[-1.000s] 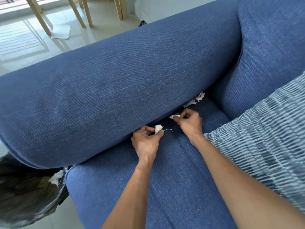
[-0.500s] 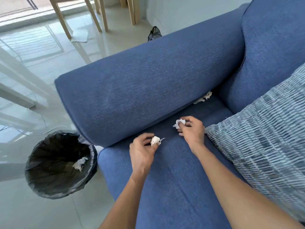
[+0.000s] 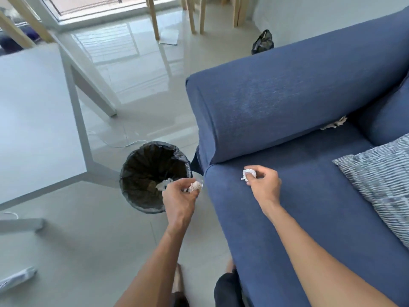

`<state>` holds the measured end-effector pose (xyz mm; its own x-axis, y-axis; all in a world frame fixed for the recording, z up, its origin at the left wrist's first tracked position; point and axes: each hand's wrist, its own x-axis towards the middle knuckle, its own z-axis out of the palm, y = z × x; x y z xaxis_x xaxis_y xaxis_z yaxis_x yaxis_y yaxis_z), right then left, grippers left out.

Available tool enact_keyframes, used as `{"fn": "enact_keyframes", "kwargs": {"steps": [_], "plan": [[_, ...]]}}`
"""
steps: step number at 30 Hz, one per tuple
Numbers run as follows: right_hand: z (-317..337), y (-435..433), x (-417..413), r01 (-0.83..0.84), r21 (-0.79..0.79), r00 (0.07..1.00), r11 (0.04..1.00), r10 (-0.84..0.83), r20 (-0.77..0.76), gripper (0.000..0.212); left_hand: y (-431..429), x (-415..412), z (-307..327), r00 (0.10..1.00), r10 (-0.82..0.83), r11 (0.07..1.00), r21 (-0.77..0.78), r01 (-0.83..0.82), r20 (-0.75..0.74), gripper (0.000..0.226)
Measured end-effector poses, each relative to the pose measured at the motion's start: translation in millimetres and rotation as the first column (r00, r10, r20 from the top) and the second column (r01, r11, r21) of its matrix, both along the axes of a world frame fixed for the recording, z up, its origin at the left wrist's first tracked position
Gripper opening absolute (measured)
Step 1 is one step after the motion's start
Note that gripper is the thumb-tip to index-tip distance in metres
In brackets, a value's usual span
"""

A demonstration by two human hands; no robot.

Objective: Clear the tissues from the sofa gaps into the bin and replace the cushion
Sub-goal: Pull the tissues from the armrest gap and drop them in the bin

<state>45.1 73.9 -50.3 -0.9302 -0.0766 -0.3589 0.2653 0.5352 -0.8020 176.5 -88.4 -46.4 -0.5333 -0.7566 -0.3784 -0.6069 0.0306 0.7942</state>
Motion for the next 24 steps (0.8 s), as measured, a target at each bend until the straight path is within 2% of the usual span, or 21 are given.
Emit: {"fn": "enact_keyframes", "kwargs": {"steps": [4, 8, 11, 18, 24], "plan": [[-0.7, -42.5, 33.6, -0.104, 0.011, 0.994, 0.995, 0.104, -0.026, 0.017, -48.2, 40.4, -2.0, 0.992, 0.110, 0.993, -0.037, -0.108, 0.053, 0.019], [-7.8, -81.9, 56.8, -0.180, 0.034, 0.983, 0.983, 0.181, -0.035, 0.018, -89.5, 69.2, -7.8, 0.977, 0.160, 0.985, -0.084, -0.150, 0.143, 0.015], [-15.3, -105.3, 70.2, -0.221, 0.042, 0.975, 0.974, 0.222, -0.031, 0.011, -111.3, 81.0, -15.1, 0.968, 0.189, 0.979, -0.113, -0.172, 0.167, 0.019], [-34.3, -147.6, 88.0, -0.296, 0.088, 0.953, 0.951, 0.300, -0.033, 0.011, -137.0, 79.1, -33.1, 0.969, 0.224, 0.974, -0.064, -0.218, 0.104, 0.027], [-44.0, -174.0, 97.4, -0.329, 0.144, 0.941, 0.933, 0.336, -0.028, 0.007, -151.1, 74.5, -48.9, 0.977, 0.204, 0.977, 0.043, -0.207, 0.057, 0.032]]}}
